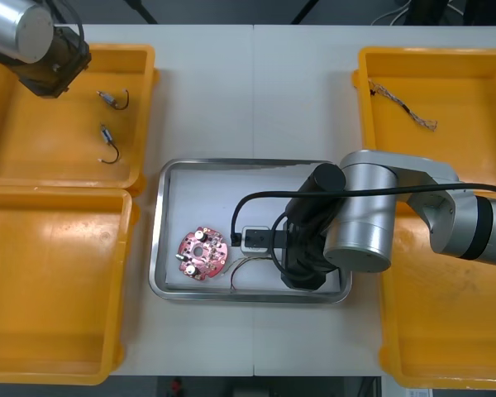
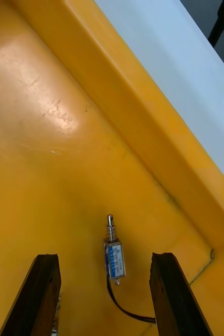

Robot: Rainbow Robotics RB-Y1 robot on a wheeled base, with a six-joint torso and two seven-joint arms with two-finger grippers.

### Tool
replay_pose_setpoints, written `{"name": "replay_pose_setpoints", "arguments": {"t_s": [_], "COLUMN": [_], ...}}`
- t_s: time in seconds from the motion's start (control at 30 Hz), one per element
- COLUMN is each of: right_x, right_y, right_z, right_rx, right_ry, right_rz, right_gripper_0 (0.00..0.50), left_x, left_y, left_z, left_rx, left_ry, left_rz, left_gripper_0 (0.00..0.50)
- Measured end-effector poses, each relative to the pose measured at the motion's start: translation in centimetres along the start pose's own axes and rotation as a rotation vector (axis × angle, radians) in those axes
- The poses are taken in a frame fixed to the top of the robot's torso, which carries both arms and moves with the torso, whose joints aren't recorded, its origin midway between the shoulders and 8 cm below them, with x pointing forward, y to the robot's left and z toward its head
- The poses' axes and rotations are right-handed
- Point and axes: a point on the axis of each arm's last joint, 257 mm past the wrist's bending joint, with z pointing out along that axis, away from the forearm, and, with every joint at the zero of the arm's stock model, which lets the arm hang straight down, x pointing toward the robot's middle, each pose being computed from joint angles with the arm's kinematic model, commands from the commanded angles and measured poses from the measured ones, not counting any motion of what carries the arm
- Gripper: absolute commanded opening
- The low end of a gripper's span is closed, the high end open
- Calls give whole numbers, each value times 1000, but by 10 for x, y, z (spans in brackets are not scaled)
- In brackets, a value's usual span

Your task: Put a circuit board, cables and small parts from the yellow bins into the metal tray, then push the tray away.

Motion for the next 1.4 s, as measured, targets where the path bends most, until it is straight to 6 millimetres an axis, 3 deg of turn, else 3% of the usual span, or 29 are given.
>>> {"name": "replay_pose_setpoints", "arguments": {"t_s": [0.1, 0.17, 0.5, 0.63, 0.77, 1.13, 1.4], "right_x": [-1, -3, -18, -18, -13, 25, 57], "right_y": [-2, -3, -6, -6, -18, -61, -89], "right_z": [0, 0, -14, -34, -61, -138, -171], "right_rx": [7, 12, 18, -18, -36, -32, 44], "right_ry": [-5, -11, -54, -47, -32, 14, 34], "right_rz": [-2, -3, -20, 12, 68, 401, 668], "right_gripper_0": [452, 500, 500, 500, 500, 500, 500], "left_x": [2, 3, 21, 28, 34, 46, 55], "left_y": [-7, -11, -14, -9, -4, -3, -8], "left_z": [4, 6, 17, 27, 37, 49, 64], "left_rx": [-7, -11, -22, -33, -39, -49, -9], "left_ry": [-4, -5, 17, 24, 29, 4, -9], "left_rz": [-8, -14, 58, 159, 266, 356, 344], "left_gripper_0": [500, 500, 500, 500, 500, 500, 500]}}
